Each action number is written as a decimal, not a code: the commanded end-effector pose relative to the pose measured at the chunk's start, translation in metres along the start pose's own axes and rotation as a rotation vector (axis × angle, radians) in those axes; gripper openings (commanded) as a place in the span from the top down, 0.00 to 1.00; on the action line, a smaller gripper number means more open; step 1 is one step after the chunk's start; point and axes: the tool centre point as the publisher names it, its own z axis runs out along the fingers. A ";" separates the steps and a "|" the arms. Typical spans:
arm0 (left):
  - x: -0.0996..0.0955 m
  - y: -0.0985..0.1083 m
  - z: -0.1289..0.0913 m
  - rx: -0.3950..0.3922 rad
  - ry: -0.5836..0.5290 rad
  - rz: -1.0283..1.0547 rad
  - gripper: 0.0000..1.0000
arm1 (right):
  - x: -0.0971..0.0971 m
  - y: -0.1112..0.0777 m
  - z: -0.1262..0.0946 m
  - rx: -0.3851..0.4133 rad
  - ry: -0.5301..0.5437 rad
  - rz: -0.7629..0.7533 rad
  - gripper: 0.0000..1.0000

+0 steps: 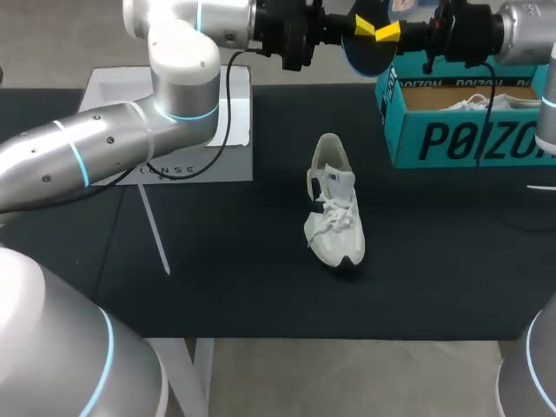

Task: Take the shoe out of the shoebox, open the shoe tongue, remove and reinsert the insole, then place the shoe into the shoebox

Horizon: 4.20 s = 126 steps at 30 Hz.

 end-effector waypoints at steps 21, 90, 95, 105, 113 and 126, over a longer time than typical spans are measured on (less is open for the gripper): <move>0.008 0.000 -0.096 0.115 0.208 -0.079 0.00 | -0.019 0.005 -0.018 -0.039 -0.119 -0.078 1.00; 0.088 -0.101 -0.233 -0.151 0.609 -0.153 0.00 | -0.026 0.010 -0.021 -0.099 -0.249 -0.412 1.00; 0.088 -0.101 -0.233 -0.151 0.609 -0.153 0.00 | -0.026 0.010 -0.021 -0.099 -0.249 -0.412 1.00; 0.088 -0.101 -0.233 -0.151 0.609 -0.153 0.00 | -0.055 0.018 -0.012 0.011 -0.364 -0.652 1.00; 0.088 -0.101 -0.233 -0.151 0.609 -0.153 0.00 | -0.055 0.018 -0.012 0.011 -0.364 -0.652 1.00; 0.088 -0.101 -0.233 -0.151 0.609 -0.153 0.00 | -0.082 0.030 -0.002 0.081 -0.458 -0.760 1.00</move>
